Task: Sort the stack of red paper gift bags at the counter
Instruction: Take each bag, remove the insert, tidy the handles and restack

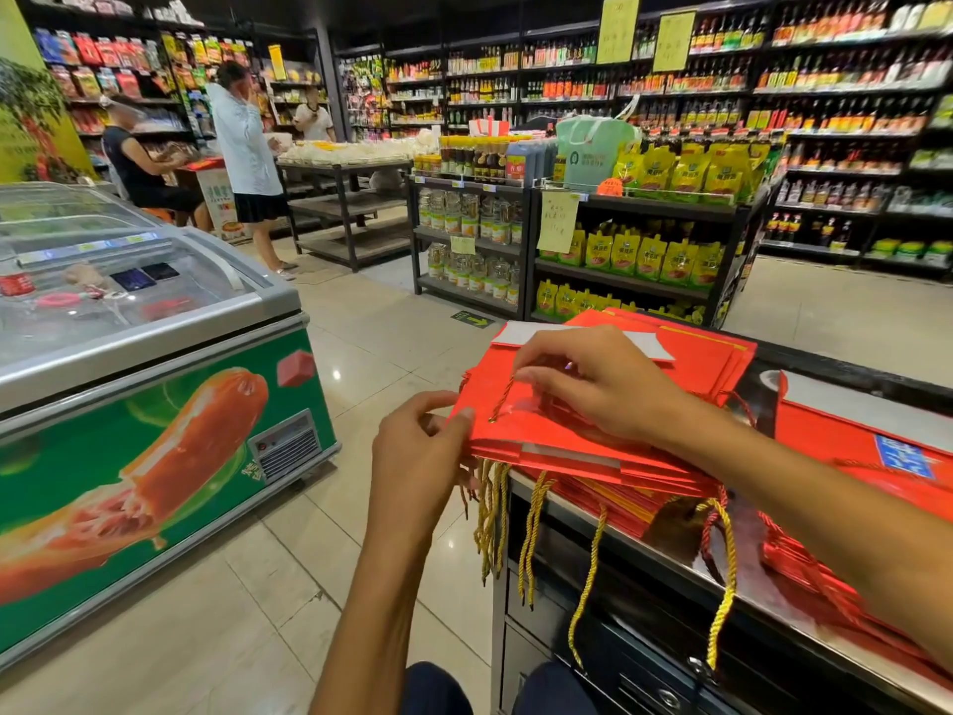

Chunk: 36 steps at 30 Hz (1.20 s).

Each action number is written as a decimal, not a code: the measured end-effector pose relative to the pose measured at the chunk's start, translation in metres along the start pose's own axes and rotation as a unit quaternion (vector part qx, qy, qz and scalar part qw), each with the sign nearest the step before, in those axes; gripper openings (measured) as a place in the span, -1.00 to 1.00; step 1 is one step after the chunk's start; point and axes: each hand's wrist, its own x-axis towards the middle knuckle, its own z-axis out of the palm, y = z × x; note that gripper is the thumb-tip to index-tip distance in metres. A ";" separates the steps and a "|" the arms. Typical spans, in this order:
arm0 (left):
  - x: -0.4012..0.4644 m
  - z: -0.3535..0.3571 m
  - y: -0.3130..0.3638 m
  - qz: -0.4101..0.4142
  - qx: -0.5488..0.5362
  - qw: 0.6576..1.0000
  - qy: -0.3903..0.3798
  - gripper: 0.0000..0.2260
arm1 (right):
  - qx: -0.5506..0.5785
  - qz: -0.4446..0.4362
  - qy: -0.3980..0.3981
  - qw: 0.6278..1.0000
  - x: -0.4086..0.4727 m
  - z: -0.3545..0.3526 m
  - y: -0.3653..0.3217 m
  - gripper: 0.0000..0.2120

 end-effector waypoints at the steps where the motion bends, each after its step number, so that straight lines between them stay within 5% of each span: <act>1: 0.001 0.000 0.000 -0.010 -0.002 1.000 -0.007 -0.84 | -0.005 0.019 -0.011 1.000 0.000 0.000 0.002 -0.96; 7: 0.010 -0.006 0.012 -0.065 -0.023 0.997 -0.036 -0.73 | -0.080 0.220 -0.029 0.972 -0.012 -0.039 0.023 -0.80; 12: 0.053 -0.008 0.033 -0.082 0.144 0.983 -0.074 -0.56 | -0.237 0.383 -0.060 0.891 -0.035 -0.056 0.044 -0.60; 18: 0.072 0.010 0.035 -0.072 0.247 0.954 -0.155 -0.59 | -0.190 0.451 -0.043 0.871 -0.044 -0.049 0.033 -0.54; 22: 0.055 0.017 0.037 -0.031 0.244 0.962 -0.121 -0.67 | -0.150 0.474 0.007 0.867 -0.052 -0.050 0.024 -0.67; 26: 0.045 0.037 0.060 0.059 0.236 0.965 -0.095 -0.69 | -0.090 0.484 0.058 0.869 -0.065 -0.077 0.021 -0.56; 32: 0.041 0.128 0.108 0.187 0.285 0.929 -0.146 -0.54 | -0.024 0.518 0.166 0.839 -0.112 -0.162 0.017 -0.52; 36: 0.030 0.204 0.106 0.204 0.311 0.905 -0.208 -0.62 | -0.075 0.584 0.150 0.794 -0.162 -0.190 0.035 -0.53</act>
